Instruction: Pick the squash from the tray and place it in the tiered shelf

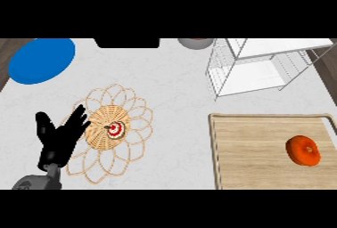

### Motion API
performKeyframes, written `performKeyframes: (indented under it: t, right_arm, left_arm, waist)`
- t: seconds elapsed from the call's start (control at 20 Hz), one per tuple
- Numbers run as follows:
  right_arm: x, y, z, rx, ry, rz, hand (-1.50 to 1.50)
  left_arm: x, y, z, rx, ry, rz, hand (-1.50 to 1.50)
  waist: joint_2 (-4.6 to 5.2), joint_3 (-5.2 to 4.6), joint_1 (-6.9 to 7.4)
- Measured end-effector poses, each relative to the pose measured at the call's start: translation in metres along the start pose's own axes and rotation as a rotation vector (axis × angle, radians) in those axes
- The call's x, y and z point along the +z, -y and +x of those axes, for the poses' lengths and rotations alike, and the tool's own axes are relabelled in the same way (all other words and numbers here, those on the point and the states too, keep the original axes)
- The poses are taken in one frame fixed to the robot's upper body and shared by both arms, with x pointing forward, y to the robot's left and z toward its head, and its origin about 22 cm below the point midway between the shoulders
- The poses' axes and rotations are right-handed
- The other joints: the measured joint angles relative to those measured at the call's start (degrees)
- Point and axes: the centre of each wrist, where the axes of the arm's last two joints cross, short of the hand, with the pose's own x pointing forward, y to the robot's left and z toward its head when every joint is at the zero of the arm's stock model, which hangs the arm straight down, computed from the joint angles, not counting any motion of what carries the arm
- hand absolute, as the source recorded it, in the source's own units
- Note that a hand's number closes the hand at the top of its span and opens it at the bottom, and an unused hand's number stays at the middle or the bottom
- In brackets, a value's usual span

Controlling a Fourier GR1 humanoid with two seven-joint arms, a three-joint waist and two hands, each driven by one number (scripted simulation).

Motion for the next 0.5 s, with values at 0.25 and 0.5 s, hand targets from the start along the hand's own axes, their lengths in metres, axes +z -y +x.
performKeyframes:
  t: [0.25, 0.5]
  right_arm:
    - [-0.02, -0.02, 0.017, 0.06, -0.04, 0.017, -1.5]
    - [-0.032, -0.036, 0.026, 0.109, -0.108, 0.057, -1.5]
  left_arm:
    - [0.007, -0.006, -0.008, -0.003, 0.007, 0.0, 0.0]
    - [0.005, -0.005, -0.003, 0.0, -0.013, 0.005, 0.0]
  waist:
    - [-0.17, -0.01, -0.21]
    - [-0.12, -0.04, -0.27]
